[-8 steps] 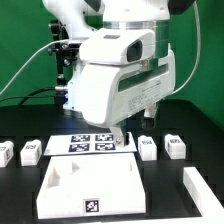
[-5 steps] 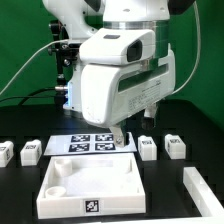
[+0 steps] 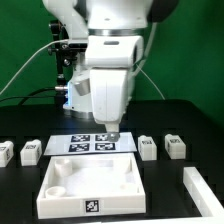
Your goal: Assemble one leg
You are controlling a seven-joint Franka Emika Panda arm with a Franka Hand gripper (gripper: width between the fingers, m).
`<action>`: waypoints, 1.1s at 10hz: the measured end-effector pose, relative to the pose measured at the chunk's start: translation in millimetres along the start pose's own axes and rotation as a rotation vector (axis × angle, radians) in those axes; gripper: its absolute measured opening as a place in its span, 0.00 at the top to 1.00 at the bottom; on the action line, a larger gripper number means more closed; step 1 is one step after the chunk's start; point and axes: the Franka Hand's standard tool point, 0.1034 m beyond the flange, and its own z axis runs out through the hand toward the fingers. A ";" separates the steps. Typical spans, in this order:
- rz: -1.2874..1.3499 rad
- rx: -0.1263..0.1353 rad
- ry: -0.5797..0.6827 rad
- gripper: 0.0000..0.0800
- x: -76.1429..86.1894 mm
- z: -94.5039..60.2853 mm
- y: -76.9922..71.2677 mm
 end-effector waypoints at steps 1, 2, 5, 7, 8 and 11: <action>-0.134 -0.003 0.001 0.19 -16.5 3.5 -7.8; -0.209 -0.007 0.003 0.19 -28.9 6.5 -12.1; -0.213 -0.003 0.002 0.19 -31.3 7.6 -12.9; -0.197 0.003 0.007 0.19 -30.8 17.4 -16.1; -0.196 0.009 0.012 0.19 -31.0 31.2 -29.1; -0.169 0.015 0.037 0.19 -41.8 80.5 -50.8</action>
Offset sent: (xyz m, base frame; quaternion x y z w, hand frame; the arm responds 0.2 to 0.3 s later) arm 0.0000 0.0000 0.0000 0.0000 0.0000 0.0000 1.0000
